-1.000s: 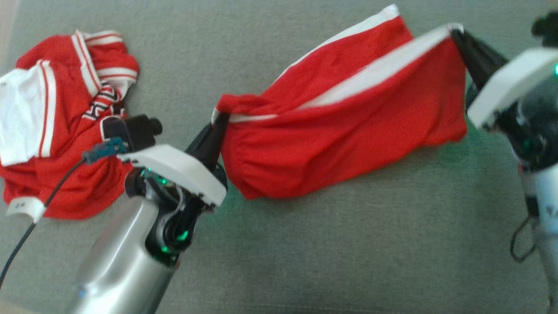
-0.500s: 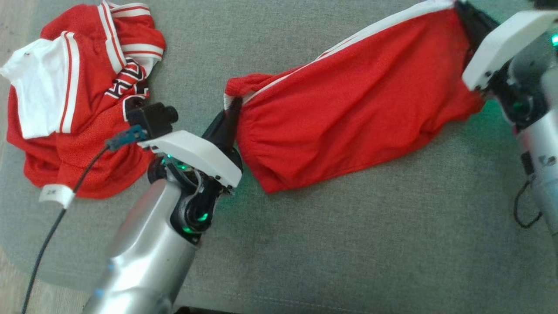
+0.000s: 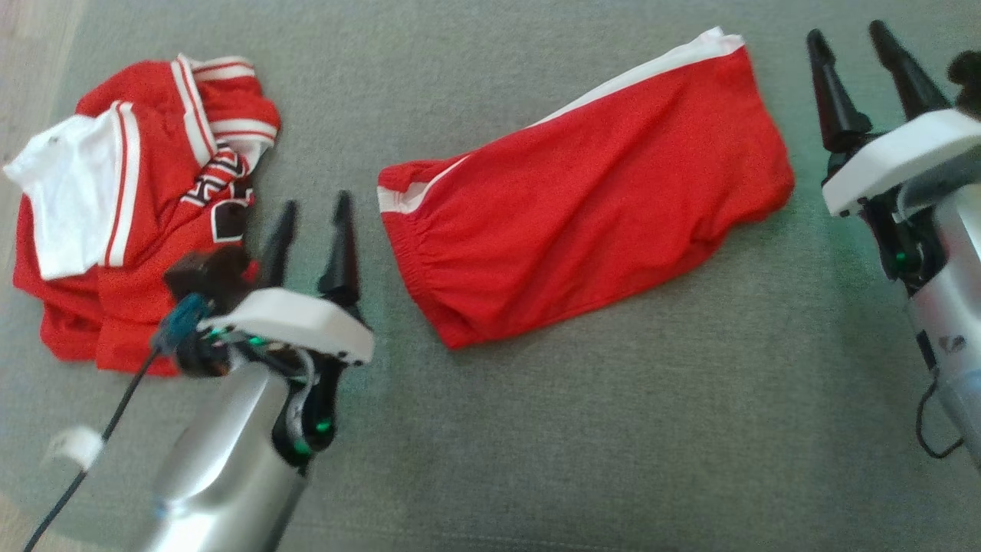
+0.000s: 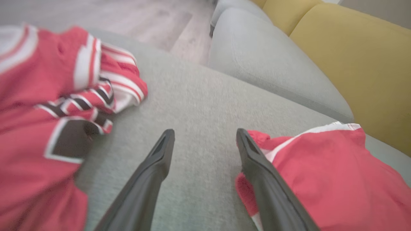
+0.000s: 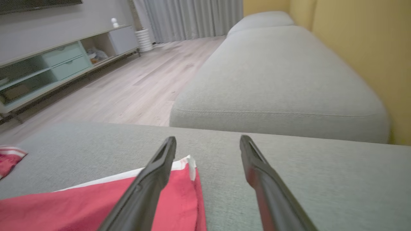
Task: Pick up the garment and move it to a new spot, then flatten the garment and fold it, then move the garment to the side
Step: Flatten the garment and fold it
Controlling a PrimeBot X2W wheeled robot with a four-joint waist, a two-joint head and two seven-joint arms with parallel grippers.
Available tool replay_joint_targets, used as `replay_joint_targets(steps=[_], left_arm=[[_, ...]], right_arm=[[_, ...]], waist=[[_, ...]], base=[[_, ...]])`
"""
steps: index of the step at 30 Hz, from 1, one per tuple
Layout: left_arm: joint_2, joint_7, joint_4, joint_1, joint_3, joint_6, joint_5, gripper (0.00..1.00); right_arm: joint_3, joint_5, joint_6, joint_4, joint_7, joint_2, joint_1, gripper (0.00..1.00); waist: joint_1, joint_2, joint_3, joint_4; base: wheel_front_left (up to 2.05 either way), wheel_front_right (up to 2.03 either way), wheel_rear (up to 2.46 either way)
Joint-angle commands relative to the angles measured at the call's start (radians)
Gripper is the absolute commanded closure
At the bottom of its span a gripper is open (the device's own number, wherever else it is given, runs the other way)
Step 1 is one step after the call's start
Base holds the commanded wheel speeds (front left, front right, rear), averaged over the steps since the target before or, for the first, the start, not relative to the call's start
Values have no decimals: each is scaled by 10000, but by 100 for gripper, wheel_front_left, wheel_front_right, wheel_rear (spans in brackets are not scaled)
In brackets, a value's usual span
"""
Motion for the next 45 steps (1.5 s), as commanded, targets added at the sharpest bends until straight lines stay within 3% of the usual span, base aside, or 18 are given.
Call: replay_joint_targets(steps=[1,7,12,16,26,45], left_arm=[[463,-467,-483,-38,453,291,389,0],[1476,-1647,-1420,389,538,1594,2186,0],[1974,-1821,-2105,906,536,2057,2922,0],[2300,-1498,-2432,1278,403,2208,3064,0],[2635,-878,-2624,1752,391,2342,2851,0],[2512,-725,-2659,1742,397,2312,2470,0]], right_arm=[[-176,-285,-7,-410,-355,42,188,0],[-1669,-2084,-7,-1854,-755,688,1517,0],[-2630,-3036,-7,-3937,-123,1521,3147,0],[-3237,-3629,-7,-5670,609,2149,4602,0],[-3789,-4049,-7,-8117,1765,3074,6739,0],[-4249,-4018,-7,-8654,2492,3300,7044,0]], waist=[[1,0,-306,-260],[1,0,-973,-765],[1,0,-1241,-1119],[1,0,-1250,-1312],[1,0,-1176,-1659],[1,0,-1004,-1582]], base=[[0,0,0],[0,0,0],[0,0,0],[0,0,0],[0,0,0],[0,0,0]])
